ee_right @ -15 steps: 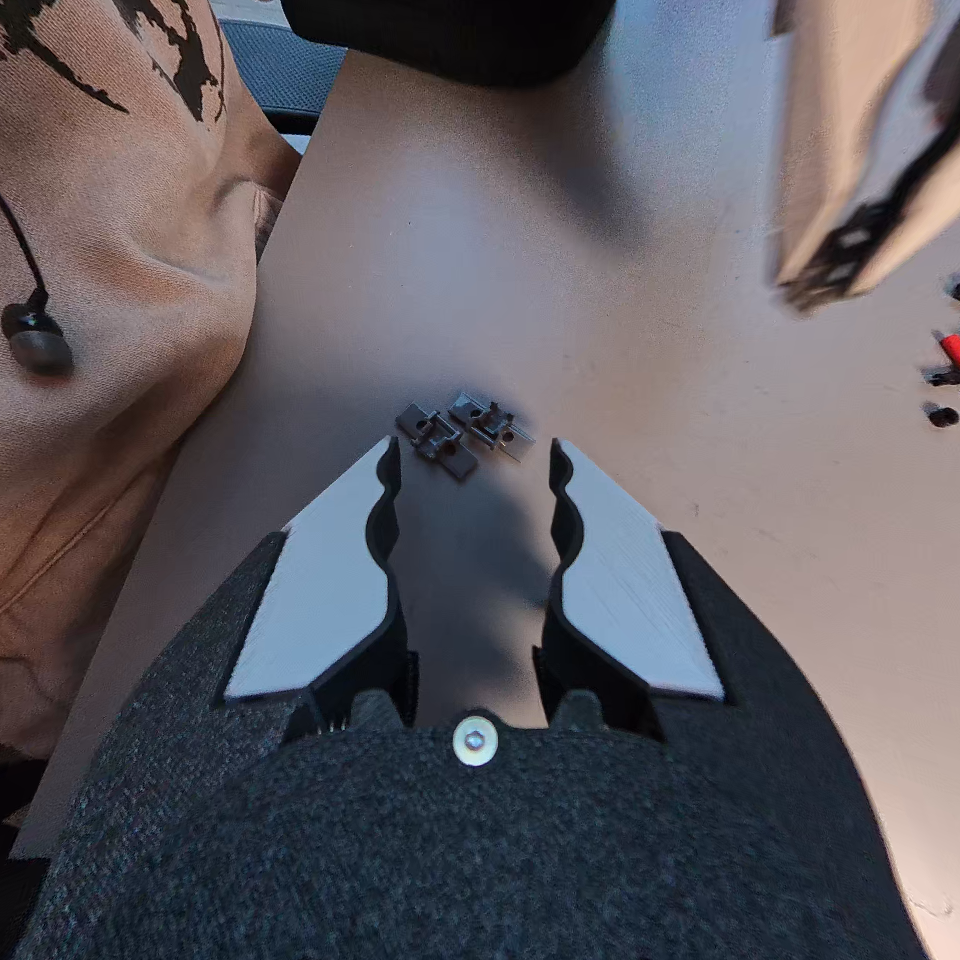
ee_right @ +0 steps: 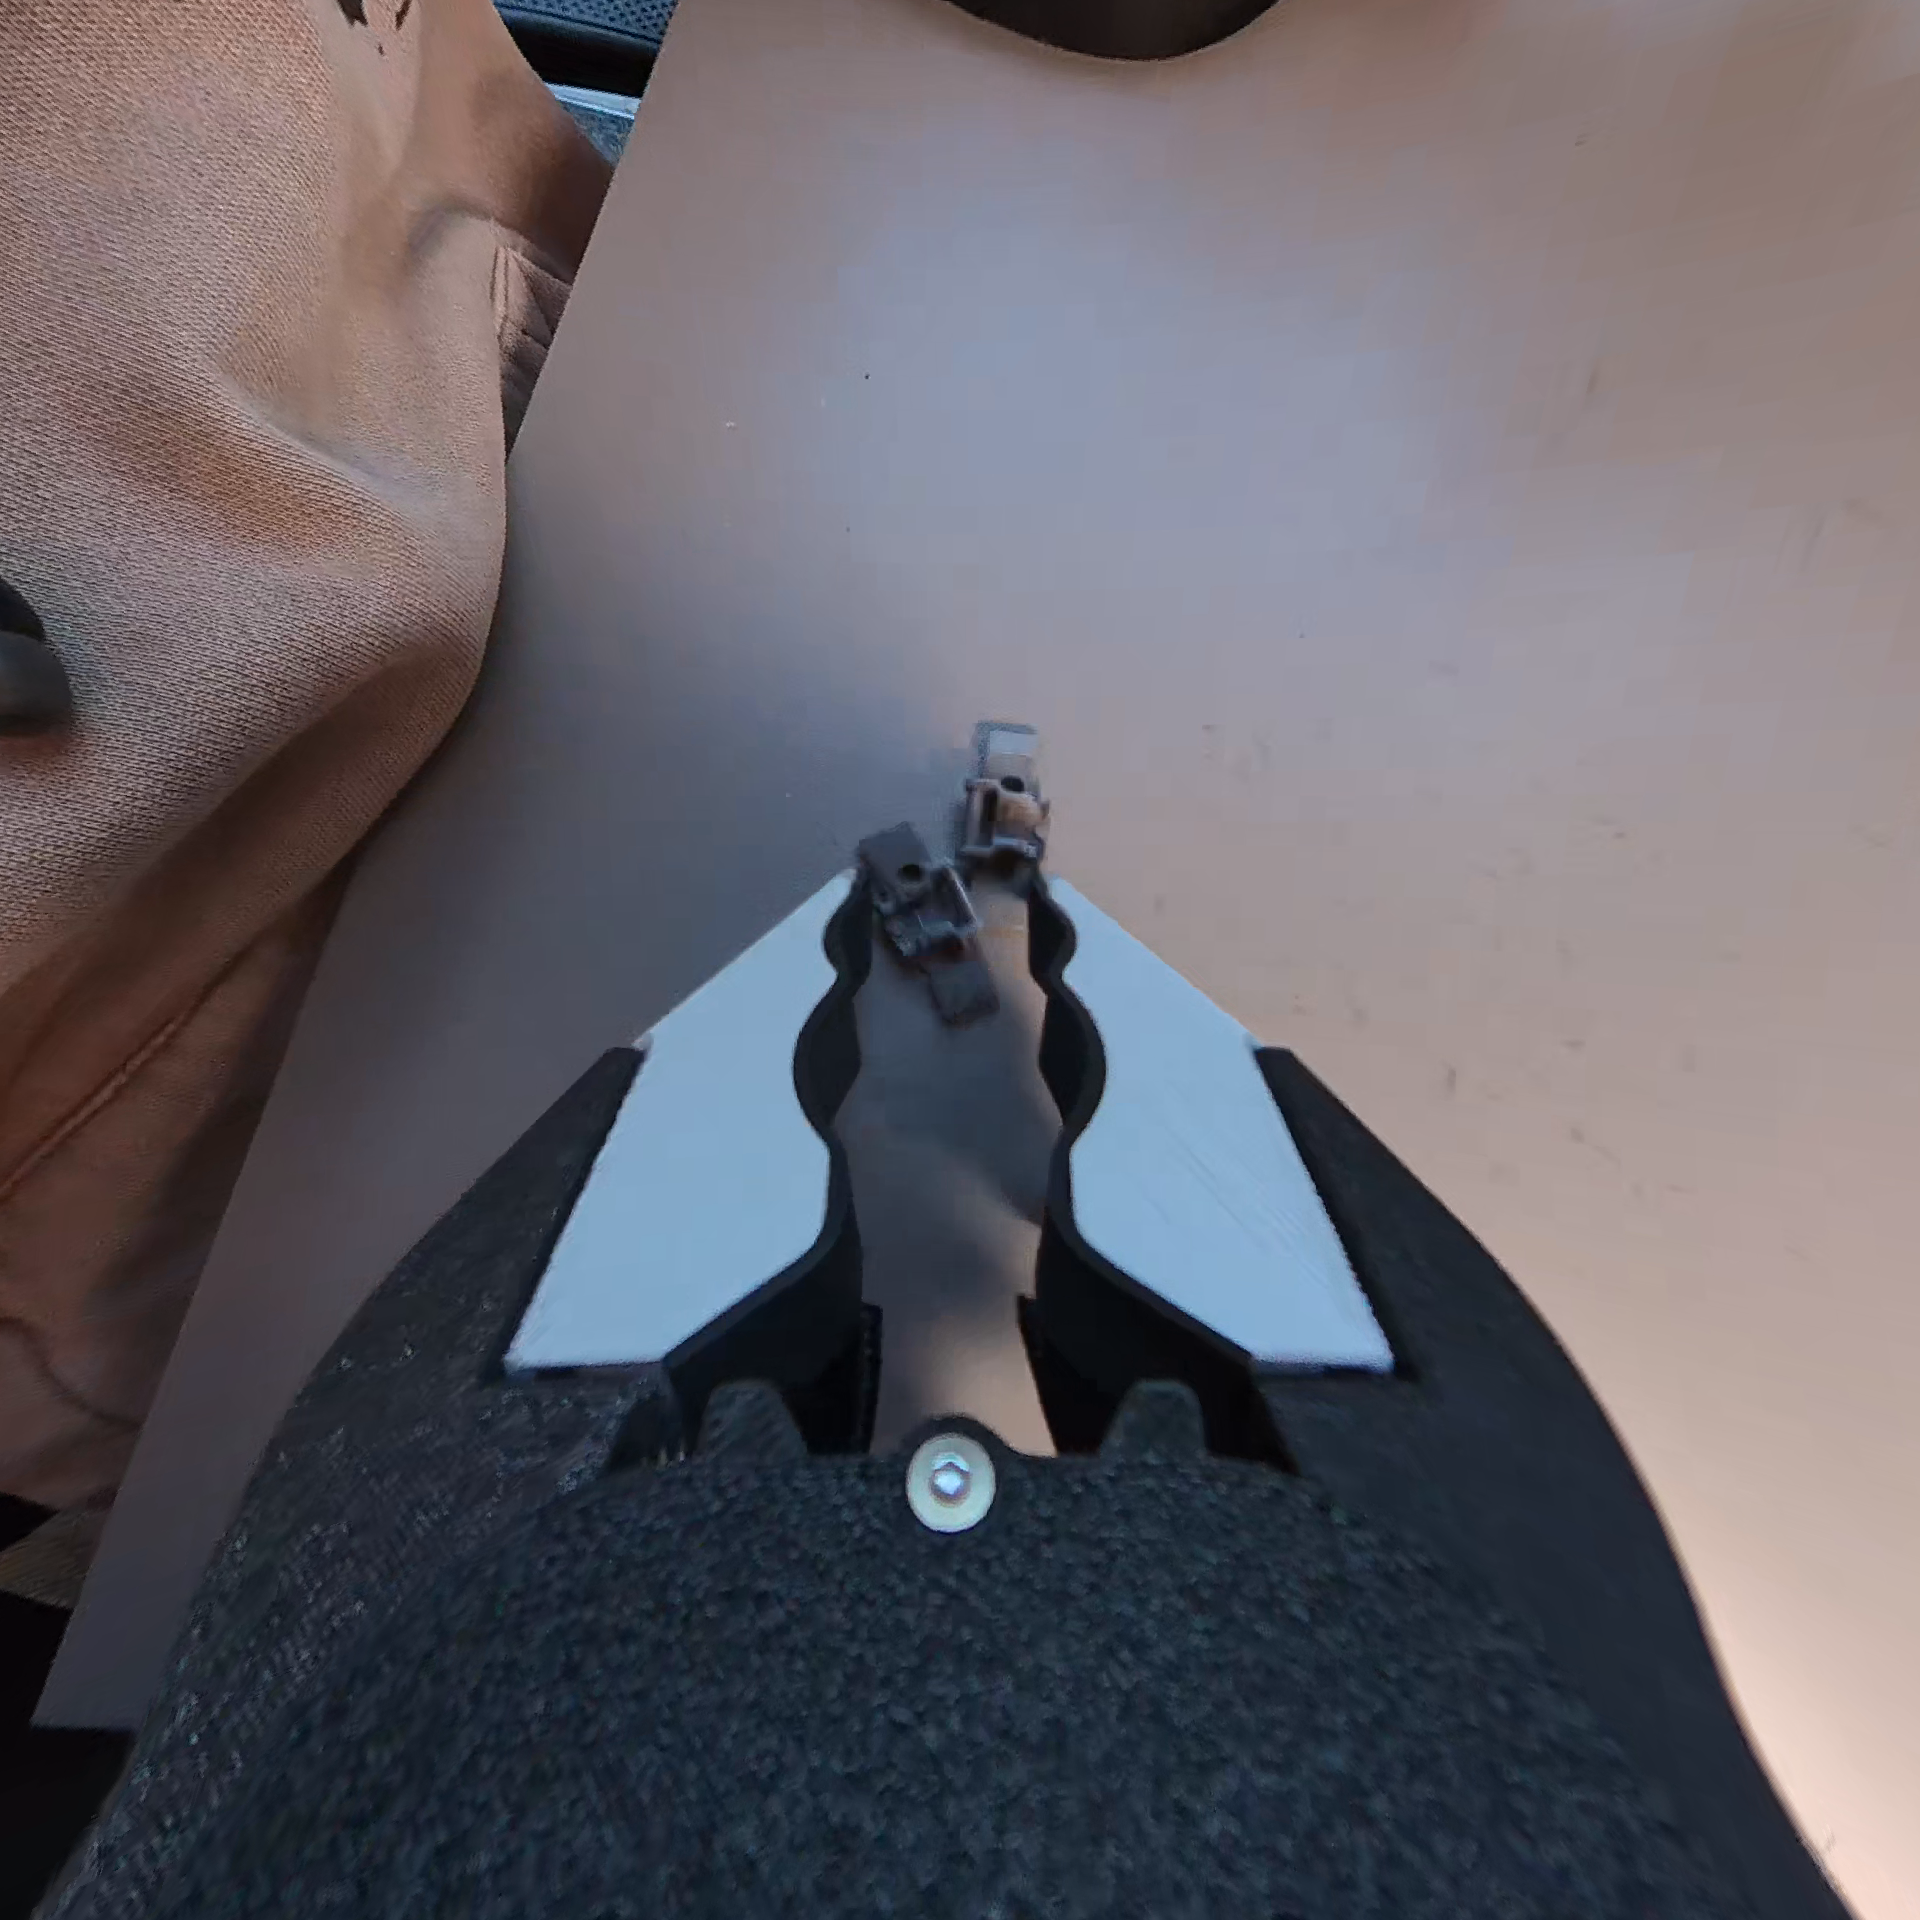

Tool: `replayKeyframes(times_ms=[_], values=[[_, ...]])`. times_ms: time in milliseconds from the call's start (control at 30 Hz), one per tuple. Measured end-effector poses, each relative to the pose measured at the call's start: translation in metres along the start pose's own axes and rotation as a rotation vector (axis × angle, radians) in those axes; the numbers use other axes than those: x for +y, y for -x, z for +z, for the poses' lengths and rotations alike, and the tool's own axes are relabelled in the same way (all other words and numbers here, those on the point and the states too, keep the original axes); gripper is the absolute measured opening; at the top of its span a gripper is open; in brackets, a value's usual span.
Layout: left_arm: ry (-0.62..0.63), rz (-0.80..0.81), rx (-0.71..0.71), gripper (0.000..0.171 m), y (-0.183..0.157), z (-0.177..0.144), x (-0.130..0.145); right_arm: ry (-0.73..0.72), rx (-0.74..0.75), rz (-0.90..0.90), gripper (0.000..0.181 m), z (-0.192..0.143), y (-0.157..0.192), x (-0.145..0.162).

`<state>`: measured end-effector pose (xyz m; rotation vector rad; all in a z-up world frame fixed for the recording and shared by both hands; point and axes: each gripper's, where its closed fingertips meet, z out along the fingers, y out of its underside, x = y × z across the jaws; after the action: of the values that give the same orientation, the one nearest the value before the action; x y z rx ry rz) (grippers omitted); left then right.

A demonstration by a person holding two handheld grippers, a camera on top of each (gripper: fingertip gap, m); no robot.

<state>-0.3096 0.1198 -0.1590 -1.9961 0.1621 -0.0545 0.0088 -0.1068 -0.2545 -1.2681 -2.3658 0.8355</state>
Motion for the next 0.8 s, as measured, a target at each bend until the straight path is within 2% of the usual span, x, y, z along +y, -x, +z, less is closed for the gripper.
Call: replayKeyframes(times_ms=[67,133,267,433,567,700,800], values=[[-0.008,-0.047,0.015,0.028,0.002,0.0,0.001,-0.003,-0.001,-0.003,0.022,0.0,0.001,0.0],[-0.034,-0.047,0.042,0.031,-0.005,-0.002,-0.003,-0.004,0.0,-0.001,0.02,0.0,0.001,0.0],[-0.045,0.038,0.188,0.034,-0.049,-0.004,-0.007,-0.004,0.004,0.006,0.02,-0.001,-0.001,0.001],[0.057,0.105,0.6,0.038,-0.15,-0.018,0.011,-0.05,0.052,0.027,0.019,-0.013,-0.012,-0.001],[0.161,0.054,1.017,0.041,-0.228,-0.055,0.029,-0.164,0.154,0.029,0.019,-0.035,-0.03,-0.018],[0.262,0.062,1.302,0.042,-0.276,-0.093,0.048,-0.236,0.262,0.021,0.019,-0.051,-0.046,-0.026],[0.336,-0.002,1.42,0.042,-0.3,-0.105,0.055,-0.27,0.335,0.005,0.019,-0.059,-0.056,-0.031]])
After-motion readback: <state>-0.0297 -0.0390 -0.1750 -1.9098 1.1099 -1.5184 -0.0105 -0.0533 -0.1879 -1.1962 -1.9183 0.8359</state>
